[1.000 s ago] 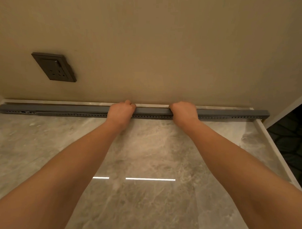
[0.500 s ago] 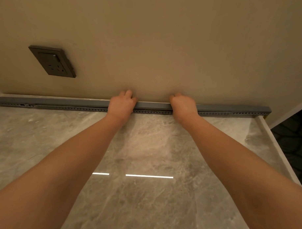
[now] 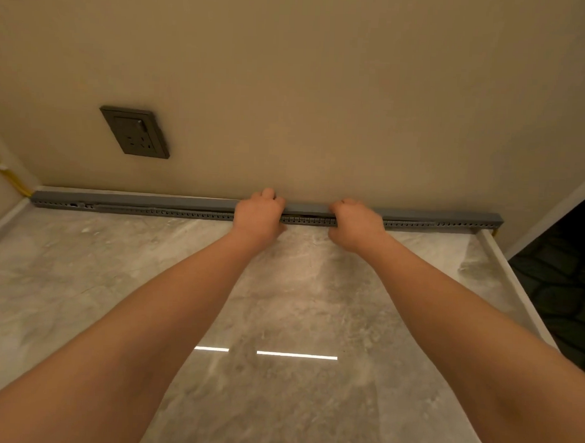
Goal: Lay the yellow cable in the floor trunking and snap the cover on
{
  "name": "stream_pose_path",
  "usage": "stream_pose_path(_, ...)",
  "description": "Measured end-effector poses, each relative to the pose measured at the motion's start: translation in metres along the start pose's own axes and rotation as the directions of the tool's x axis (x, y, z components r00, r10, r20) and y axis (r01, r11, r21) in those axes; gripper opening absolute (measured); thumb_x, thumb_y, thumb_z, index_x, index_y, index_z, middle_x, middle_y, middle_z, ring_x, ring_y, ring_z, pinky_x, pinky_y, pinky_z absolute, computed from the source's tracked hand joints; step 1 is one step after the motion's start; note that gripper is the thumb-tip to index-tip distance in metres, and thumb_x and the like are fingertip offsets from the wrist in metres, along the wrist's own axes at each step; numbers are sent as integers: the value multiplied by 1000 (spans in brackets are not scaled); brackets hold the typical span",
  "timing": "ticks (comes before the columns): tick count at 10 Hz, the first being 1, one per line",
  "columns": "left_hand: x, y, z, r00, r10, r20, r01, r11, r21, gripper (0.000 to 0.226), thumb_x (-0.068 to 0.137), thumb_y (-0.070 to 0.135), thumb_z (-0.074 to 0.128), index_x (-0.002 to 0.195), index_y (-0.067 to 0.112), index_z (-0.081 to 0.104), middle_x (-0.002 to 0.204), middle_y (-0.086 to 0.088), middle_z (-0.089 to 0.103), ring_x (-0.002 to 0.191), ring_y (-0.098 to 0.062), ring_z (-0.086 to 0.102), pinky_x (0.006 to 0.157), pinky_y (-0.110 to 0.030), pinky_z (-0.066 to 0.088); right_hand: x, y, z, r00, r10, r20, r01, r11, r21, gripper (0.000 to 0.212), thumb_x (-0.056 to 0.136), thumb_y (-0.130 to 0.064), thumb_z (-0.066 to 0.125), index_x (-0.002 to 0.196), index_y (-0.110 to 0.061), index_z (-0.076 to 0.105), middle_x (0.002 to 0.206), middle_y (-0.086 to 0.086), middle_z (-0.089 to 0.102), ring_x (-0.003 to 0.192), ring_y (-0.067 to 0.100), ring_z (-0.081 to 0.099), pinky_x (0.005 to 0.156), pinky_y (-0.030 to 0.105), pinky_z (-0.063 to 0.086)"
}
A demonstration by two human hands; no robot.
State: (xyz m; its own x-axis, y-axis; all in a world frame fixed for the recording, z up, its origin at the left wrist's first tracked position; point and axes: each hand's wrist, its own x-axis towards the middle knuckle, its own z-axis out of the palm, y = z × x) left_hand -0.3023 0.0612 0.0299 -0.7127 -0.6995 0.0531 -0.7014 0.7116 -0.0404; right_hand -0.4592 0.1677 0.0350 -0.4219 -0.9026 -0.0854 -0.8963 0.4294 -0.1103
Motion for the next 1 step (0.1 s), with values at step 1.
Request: stream_pose_path(1, -13, 9, -9, 999, -36, -15, 36, 998, -47, 49, 91, 43, 59, 133, 19, 51, 123, -7, 55, 109, -28, 58, 78, -38, 51, -14, -6, -3, 999, 33, -8, -33, 999, 18, 43, 87, -27, 58, 129, -16, 54, 126, 11, 57, 115, 32, 55, 86, 42, 50)
